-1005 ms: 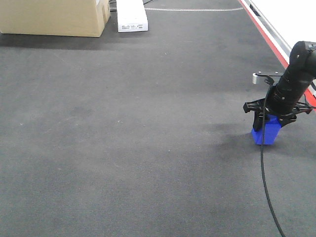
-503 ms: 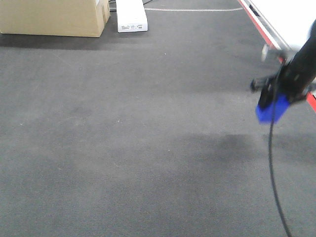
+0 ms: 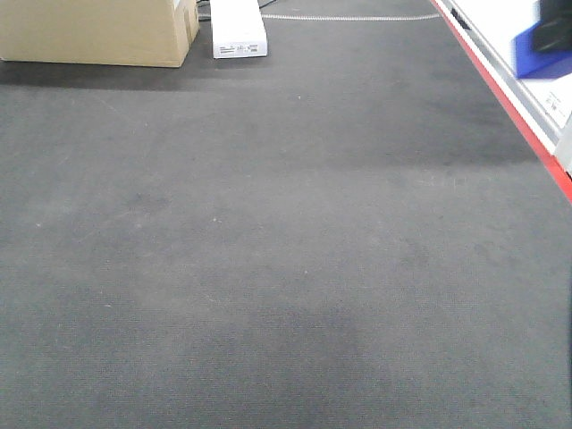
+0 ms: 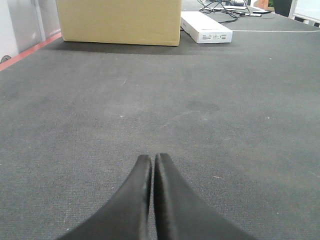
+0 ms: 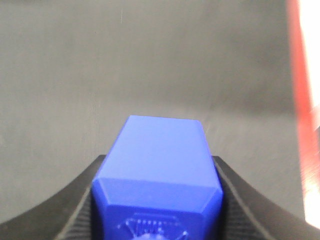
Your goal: Pour parts from conveyor to right shelf
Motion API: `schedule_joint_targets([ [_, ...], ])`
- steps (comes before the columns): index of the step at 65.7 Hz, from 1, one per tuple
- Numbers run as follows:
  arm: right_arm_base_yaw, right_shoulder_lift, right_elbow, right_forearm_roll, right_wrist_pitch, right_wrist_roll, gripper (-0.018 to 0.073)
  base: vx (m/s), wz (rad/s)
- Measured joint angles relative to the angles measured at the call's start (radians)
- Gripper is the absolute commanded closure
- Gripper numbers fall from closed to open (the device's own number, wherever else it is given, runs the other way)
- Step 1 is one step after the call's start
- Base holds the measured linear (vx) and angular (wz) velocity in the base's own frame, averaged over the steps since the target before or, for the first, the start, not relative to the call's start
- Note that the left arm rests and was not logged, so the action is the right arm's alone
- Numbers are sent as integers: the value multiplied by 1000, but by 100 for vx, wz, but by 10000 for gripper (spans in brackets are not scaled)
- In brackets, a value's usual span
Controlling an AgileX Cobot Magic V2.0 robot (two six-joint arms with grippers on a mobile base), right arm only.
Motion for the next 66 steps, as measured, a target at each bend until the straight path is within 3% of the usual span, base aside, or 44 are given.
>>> schedule_joint_targets([
  [19,0,-414,572,1,-366,-2,564,0,0],
  [36,0,-686,978,3,-531,-3,564,0,0],
  [52,0,-945,1229,8,-639,-39,564,0,0],
  [66,0,-1074,1308,11,-623,-79,564,0,0],
])
